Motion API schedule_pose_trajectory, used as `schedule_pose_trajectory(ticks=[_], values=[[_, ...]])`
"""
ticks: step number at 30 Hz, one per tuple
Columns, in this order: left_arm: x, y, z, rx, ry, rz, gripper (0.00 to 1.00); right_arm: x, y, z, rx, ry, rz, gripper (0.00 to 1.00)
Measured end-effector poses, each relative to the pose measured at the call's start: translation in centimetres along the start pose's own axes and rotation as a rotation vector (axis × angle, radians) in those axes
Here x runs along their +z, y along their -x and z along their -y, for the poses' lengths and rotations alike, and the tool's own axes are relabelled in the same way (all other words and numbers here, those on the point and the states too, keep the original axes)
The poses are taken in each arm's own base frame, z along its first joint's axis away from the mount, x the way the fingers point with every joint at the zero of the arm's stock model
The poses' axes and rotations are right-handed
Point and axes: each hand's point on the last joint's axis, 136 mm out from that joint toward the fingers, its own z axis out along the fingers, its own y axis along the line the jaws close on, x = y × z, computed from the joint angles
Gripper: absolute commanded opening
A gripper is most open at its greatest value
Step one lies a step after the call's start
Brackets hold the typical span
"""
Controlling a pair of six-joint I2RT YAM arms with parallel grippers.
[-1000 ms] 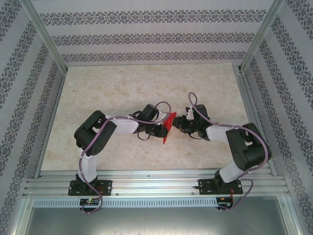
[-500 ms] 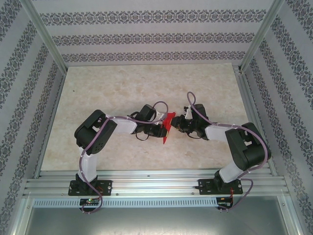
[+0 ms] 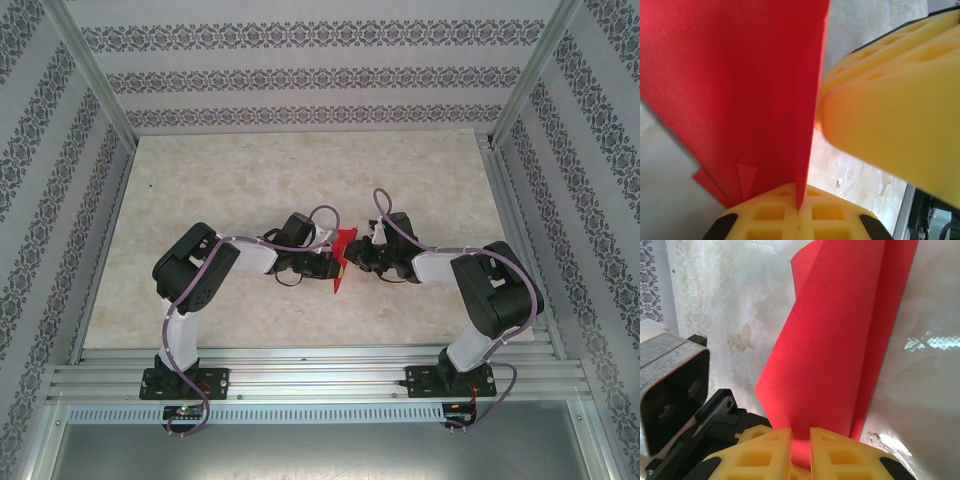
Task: Fold a paper plane with a square sheet of paper (fold left side to right side)
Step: Fold the wing for the fifth time at the center of the table.
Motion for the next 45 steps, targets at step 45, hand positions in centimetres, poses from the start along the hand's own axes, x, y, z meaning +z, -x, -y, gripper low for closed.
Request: schedule_pose_trajectory(ticks=[45], values=[[-4.9,3.8,-1.2,-0.106,0.008,0.106,0.31,1.9,0.2,1.7,0.042,-0.044,-0.018,0.16]])
